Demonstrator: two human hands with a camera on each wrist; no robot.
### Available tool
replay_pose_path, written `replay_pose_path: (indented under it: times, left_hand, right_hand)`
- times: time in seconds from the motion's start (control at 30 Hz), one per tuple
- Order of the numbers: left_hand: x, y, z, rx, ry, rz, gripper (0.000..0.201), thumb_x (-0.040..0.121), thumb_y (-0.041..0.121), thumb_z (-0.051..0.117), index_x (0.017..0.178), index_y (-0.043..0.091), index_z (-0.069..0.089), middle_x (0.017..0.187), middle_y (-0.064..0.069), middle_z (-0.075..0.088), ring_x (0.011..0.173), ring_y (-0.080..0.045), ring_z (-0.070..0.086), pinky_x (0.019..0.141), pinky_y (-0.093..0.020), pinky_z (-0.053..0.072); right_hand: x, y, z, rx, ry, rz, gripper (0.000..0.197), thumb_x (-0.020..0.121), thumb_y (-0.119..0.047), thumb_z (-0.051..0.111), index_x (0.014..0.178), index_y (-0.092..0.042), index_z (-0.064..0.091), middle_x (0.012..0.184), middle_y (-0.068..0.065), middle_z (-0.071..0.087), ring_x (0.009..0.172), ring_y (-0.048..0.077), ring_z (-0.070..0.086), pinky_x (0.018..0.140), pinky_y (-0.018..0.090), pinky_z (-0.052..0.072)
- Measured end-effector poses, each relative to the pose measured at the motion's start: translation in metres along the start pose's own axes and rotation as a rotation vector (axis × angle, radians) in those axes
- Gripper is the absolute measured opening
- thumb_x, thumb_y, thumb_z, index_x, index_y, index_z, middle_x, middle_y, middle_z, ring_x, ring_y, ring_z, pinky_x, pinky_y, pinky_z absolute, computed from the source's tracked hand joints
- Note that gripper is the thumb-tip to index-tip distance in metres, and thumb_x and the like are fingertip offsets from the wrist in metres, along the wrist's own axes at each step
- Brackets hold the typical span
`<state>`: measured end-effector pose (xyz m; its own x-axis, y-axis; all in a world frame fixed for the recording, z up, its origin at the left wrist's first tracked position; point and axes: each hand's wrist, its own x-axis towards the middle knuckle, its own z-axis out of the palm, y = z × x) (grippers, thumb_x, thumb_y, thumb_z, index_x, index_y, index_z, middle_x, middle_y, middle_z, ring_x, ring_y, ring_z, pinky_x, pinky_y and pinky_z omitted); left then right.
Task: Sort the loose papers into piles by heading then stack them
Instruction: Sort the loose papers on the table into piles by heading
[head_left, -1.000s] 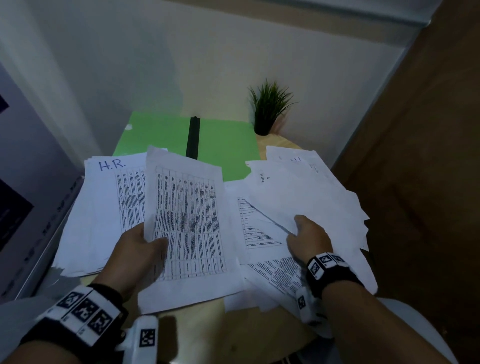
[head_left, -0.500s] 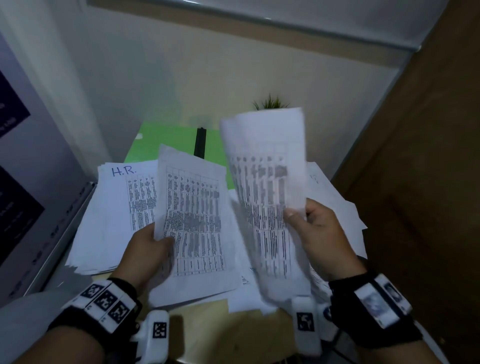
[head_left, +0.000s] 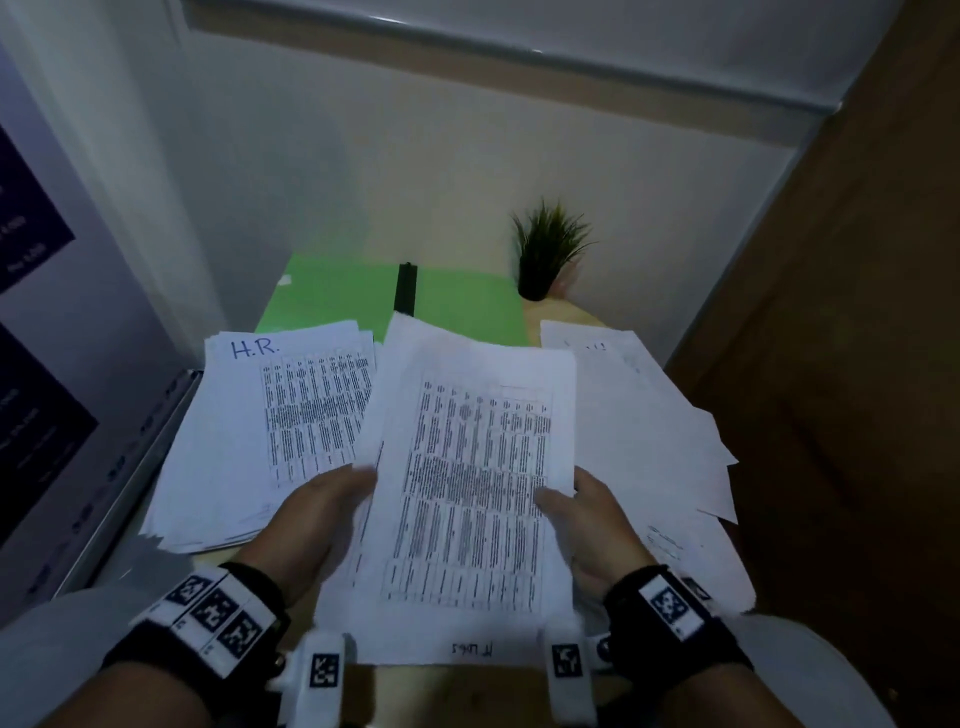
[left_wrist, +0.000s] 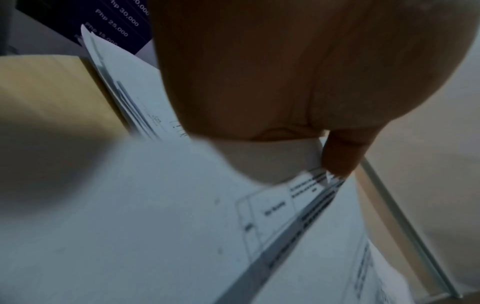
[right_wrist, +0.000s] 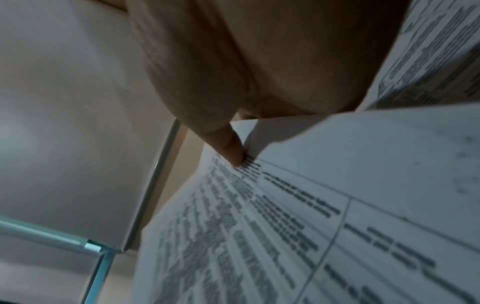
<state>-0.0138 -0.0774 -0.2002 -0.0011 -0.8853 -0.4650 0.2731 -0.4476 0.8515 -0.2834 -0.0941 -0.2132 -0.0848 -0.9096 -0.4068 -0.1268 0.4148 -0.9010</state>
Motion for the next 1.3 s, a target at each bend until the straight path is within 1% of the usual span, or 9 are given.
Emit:
replay_pose_path:
  times: [0.1, 0.23, 0.37, 0.43, 0.53, 0.87, 1.0, 1.17, 1.3]
  left_hand:
    - [0.000, -0.002, -0.005, 0.163, 0.033, 0.019, 0.062, 0.101, 0.055, 0.044, 0.150, 0.018, 0.046, 0.137, 0.014, 0.049, 0.134, -0.014, 0.047, 0.116, -0.037, 0.031]
    - [0.002, -0.002, -0.008, 0.431, 0.149, 0.160, 0.015, 0.096, 0.028, 0.067, 0.096, 0.013, 0.072, 0.076, 0.003, 0.072, 0.067, -0.020, 0.065, 0.062, -0.029, 0.048]
    - [0.011, -0.003, -0.014, 0.499, 0.321, 0.203, 0.009, 0.095, 0.018, 0.066, 0.092, 0.011, 0.070, 0.089, -0.018, 0.072, 0.073, -0.029, 0.063, 0.068, -0.036, 0.053]
    - [0.014, -0.004, -0.018, 0.510, 0.352, 0.213, 0.009, 0.095, 0.019, 0.066, 0.091, 0.011, 0.069, 0.090, -0.017, 0.072, 0.081, -0.034, 0.067, 0.076, -0.043, 0.057]
    - [0.016, -0.002, -0.021, 0.518, 0.370, 0.211, 0.012, 0.095, 0.018, 0.066, 0.083, 0.016, 0.067, 0.085, -0.011, 0.071, 0.081, -0.032, 0.066, 0.081, -0.047, 0.057]
    - [0.016, -0.001, -0.021, 0.485, 0.353, 0.213, 0.008, 0.095, 0.018, 0.066, 0.088, 0.021, 0.068, 0.085, -0.010, 0.072, 0.077, -0.030, 0.067, 0.077, -0.045, 0.058]
    - [0.014, -0.002, -0.022, 0.484, 0.353, 0.198, 0.005, 0.095, 0.019, 0.066, 0.091, 0.018, 0.069, 0.080, -0.012, 0.071, 0.069, -0.030, 0.066, 0.071, -0.051, 0.060]
    - [0.017, -0.005, -0.024, 0.478, 0.353, 0.168, 0.005, 0.094, 0.021, 0.065, 0.092, 0.018, 0.069, 0.076, -0.014, 0.070, 0.064, -0.030, 0.065, 0.066, -0.055, 0.060]
    - [0.022, -0.006, -0.022, 0.514, 0.364, 0.176, 0.008, 0.094, 0.019, 0.065, 0.087, 0.015, 0.068, 0.068, -0.010, 0.067, 0.057, -0.026, 0.063, 0.057, -0.044, 0.058]
  right_hand:
    - [-0.005, -0.005, 0.014, -0.117, 0.068, -0.061, 0.022, 0.098, -0.015, 0.063, 0.117, -0.024, 0.060, 0.110, -0.004, 0.070, 0.098, 0.013, 0.068, 0.072, 0.023, 0.049]
    - [0.020, -0.012, 0.019, -0.109, -0.047, -0.033, 0.027, 0.095, -0.018, 0.069, 0.120, -0.023, 0.061, 0.111, 0.002, 0.074, 0.092, 0.017, 0.072, 0.083, 0.033, 0.058]
    - [0.089, -0.030, -0.023, -0.650, 0.005, -0.086, 0.053, 0.094, -0.015, 0.067, 0.144, -0.014, 0.051, 0.132, 0.006, 0.065, 0.114, 0.021, 0.065, 0.094, 0.024, 0.048]
    - [0.116, -0.028, -0.046, -1.071, 0.002, -0.016, 0.076, 0.090, -0.021, 0.067, 0.157, -0.018, 0.032, 0.160, 0.006, 0.041, 0.145, 0.026, 0.041, 0.117, 0.034, 0.037]
    - [0.130, -0.008, -0.063, -1.415, -0.066, 0.067, 0.090, 0.073, -0.023, 0.064, 0.153, -0.022, 0.022, 0.159, 0.009, 0.033, 0.144, 0.033, 0.039, 0.113, 0.049, 0.043]
    - [0.120, 0.023, -0.071, -1.488, 0.048, -0.182, 0.025, 0.088, -0.016, 0.049, 0.112, -0.018, 0.048, 0.108, 0.008, 0.063, 0.099, 0.031, 0.063, 0.081, 0.036, 0.047]
    - [0.117, 0.015, -0.072, -1.439, -0.012, -0.149, 0.028, 0.077, -0.026, 0.050, 0.103, -0.024, 0.039, 0.109, 0.003, 0.055, 0.103, 0.029, 0.055, 0.087, 0.042, 0.052]
    - [0.133, 0.014, -0.065, -1.605, -0.064, -0.125, 0.053, 0.082, -0.024, 0.054, 0.132, -0.025, 0.038, 0.140, 0.003, 0.044, 0.142, 0.030, 0.033, 0.108, 0.051, 0.039]
    - [0.148, 0.006, -0.067, -1.584, -0.032, -0.172, 0.024, 0.081, -0.016, 0.055, 0.102, -0.024, 0.045, 0.108, 0.004, 0.058, 0.099, 0.028, 0.058, 0.085, 0.038, 0.049]
